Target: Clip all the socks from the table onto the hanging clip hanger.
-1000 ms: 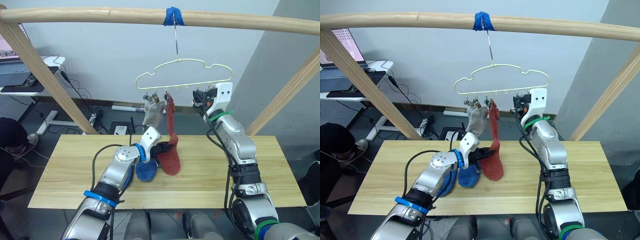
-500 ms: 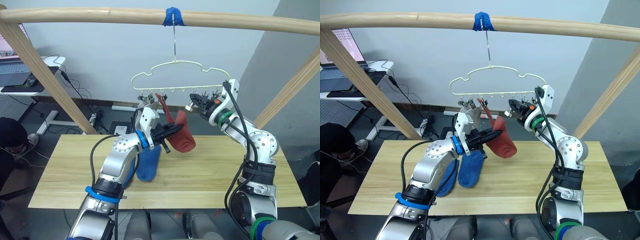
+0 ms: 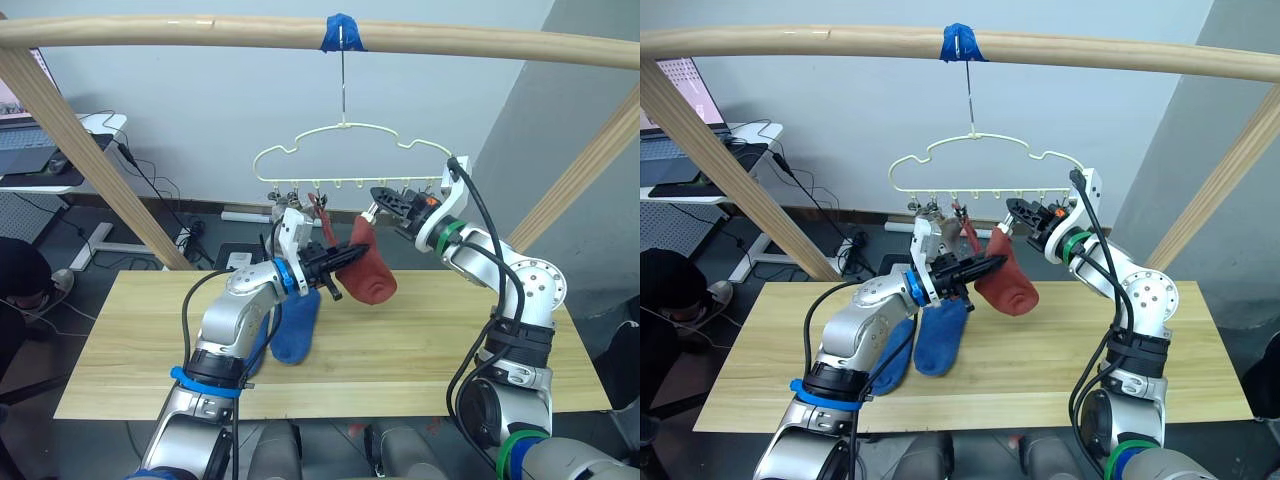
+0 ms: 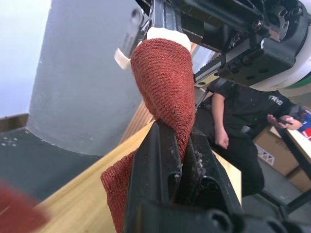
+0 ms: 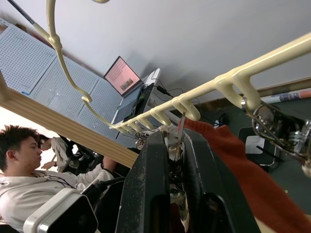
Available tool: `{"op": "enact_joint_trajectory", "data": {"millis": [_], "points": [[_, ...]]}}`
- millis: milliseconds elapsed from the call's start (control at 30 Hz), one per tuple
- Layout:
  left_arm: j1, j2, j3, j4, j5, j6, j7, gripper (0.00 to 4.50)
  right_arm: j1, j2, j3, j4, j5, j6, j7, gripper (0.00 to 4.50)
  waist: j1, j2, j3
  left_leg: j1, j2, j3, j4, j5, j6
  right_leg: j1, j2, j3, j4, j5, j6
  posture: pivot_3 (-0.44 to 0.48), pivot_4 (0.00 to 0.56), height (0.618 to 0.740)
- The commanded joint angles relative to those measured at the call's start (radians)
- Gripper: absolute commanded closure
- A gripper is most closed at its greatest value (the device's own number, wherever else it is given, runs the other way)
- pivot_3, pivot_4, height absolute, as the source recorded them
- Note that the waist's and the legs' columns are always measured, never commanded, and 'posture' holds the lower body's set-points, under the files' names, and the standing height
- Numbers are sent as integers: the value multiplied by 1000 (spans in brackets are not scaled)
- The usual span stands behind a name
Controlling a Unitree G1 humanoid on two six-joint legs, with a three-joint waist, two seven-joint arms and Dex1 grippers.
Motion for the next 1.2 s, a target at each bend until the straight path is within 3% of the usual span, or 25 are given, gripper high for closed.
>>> {"op": "enact_joint_trajectory", "data": {"millis": [33,533,1033,1133,1200], "points": [[-1,4,3,-60,-20,5,-14,4491,-19,0,-12,-53,67,-12,-22,4411,0,0,0,0,0,0,0,0,0,0,0,0,0,-1,1,-22,155,740],[-14,15,5,-45,-10,12,-21,4491,-13,-26,8,-43,155,-16,-70,4411,0,0,0,0,0,0,-5,0,0,0,0,0,-5,-1,1,-19,163,740],[-52,7,3,-17,-6,-4,-29,4491,9,-65,76,-50,135,-28,-34,4411,2,0,0,-1,1,1,-13,0,0,0,0,0,-14,1,-2,-16,164,740],[-51,8,0,-17,-3,-7,-31,4500,11,-71,82,-49,142,-29,-24,3515,2,0,0,-1,1,1,-13,0,0,0,0,0,-14,1,-2,-17,162,740],[-51,10,-2,-15,3,-13,-33,4500,16,-77,85,-52,144,-31,-19,2688,2,0,0,-1,1,1,-13,0,0,0,0,-1,-14,1,-2,-20,160,740]]}}
